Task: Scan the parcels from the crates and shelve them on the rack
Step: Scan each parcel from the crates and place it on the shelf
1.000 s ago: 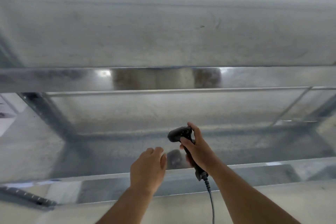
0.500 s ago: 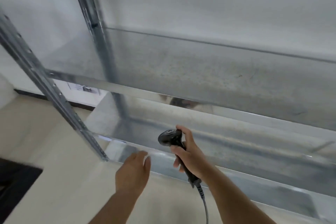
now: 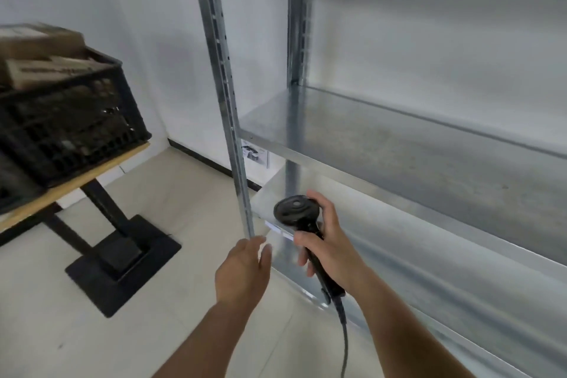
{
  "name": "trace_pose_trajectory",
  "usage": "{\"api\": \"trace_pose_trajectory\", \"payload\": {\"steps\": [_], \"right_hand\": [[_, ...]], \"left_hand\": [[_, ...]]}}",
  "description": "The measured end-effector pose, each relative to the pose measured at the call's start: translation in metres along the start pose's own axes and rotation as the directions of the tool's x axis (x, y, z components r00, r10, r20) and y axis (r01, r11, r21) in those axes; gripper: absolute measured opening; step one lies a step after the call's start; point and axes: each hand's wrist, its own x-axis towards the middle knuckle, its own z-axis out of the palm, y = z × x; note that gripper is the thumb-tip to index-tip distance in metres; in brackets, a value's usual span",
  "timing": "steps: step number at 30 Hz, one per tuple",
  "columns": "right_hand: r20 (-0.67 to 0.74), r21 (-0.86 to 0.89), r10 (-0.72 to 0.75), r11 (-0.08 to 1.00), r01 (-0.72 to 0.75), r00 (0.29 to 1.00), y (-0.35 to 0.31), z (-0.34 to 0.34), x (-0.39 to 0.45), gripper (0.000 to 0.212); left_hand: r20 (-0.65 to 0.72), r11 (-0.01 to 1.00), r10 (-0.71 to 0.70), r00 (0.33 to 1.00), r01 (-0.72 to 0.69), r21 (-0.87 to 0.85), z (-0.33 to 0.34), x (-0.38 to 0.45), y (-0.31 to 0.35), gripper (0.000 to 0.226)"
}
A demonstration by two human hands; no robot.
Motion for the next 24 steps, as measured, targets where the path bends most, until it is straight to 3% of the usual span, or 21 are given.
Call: {"api": "trace_pose_trajectory", "payload": {"steps": [13, 24], "right_hand": [[0.057, -0.039, -0.186, 0.981, 0.188, 0.981, -0.079, 0.164, 0.011, 0.069], [0.141, -0.037, -0.299, 0.951, 0.307, 0.944, -0.113, 0.285, 0.053, 0.068]], "left_hand": [[-0.211, 0.996, 0.02, 0.977, -0.037, -0.078, -0.139, 0.006, -0.143, 0.034], [-0.271, 0.997, -0.02, 0.962, -0.003, -0.083, -0.231, 0.024, -0.247, 0.04]]}}
